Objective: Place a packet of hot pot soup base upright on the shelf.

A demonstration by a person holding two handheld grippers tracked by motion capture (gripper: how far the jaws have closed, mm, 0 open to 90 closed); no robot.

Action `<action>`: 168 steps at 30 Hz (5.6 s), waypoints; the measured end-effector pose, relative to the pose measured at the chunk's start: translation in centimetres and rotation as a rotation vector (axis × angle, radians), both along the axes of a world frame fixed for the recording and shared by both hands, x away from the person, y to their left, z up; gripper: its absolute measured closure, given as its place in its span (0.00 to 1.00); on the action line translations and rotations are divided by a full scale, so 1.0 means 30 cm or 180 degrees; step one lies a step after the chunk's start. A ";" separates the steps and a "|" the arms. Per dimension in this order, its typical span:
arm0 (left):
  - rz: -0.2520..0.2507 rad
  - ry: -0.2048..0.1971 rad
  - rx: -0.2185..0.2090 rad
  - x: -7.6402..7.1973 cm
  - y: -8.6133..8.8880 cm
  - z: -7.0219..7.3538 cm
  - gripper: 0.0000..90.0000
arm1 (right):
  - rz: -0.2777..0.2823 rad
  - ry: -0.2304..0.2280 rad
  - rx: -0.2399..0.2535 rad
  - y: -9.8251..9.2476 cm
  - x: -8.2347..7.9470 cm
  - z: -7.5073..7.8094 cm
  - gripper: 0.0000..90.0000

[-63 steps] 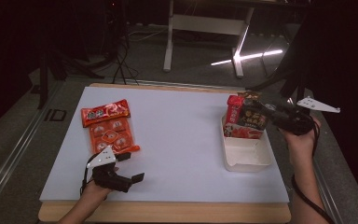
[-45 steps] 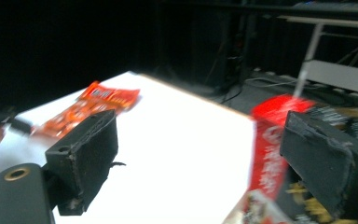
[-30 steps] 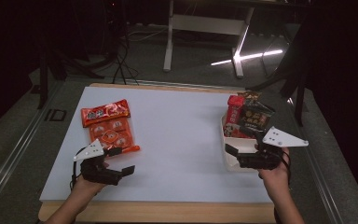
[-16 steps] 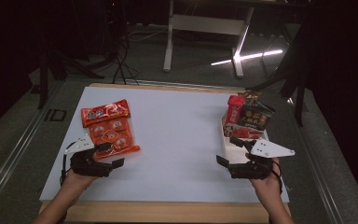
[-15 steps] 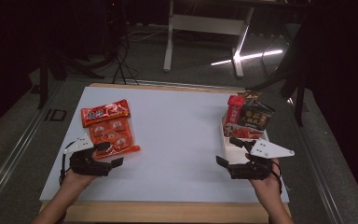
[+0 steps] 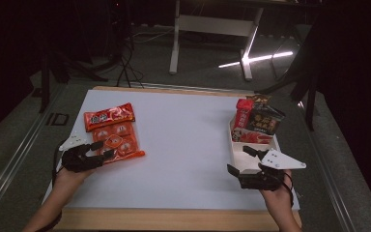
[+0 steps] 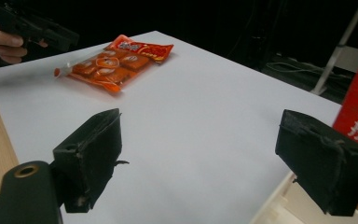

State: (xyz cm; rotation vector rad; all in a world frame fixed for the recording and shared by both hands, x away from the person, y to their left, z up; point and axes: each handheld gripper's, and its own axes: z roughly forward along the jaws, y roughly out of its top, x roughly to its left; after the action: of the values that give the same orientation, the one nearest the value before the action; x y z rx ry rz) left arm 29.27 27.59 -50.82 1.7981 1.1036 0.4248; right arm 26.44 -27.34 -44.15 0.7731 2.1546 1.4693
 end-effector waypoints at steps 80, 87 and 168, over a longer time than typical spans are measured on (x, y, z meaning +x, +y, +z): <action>-0.0135 0.0759 0.0637 0.331 -0.341 -0.088 1.00 | -0.0004 0.0140 0.0066 -0.056 -0.010 -0.029 0.17; -0.0237 0.0679 0.0738 0.339 -0.406 -0.074 1.00 | -0.0003 0.0137 0.0061 -0.056 -0.012 -0.030 0.17; -0.0765 0.0653 0.0796 0.201 -0.476 -0.027 1.00 | 0.0048 0.0209 0.0086 -0.050 -0.017 -0.044 0.17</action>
State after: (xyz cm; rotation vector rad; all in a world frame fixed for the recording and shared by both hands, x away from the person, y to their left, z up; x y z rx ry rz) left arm 35.30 13.31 -51.61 2.2057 0.9879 0.2455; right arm 25.91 -28.83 -45.46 0.8270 2.1974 1.5034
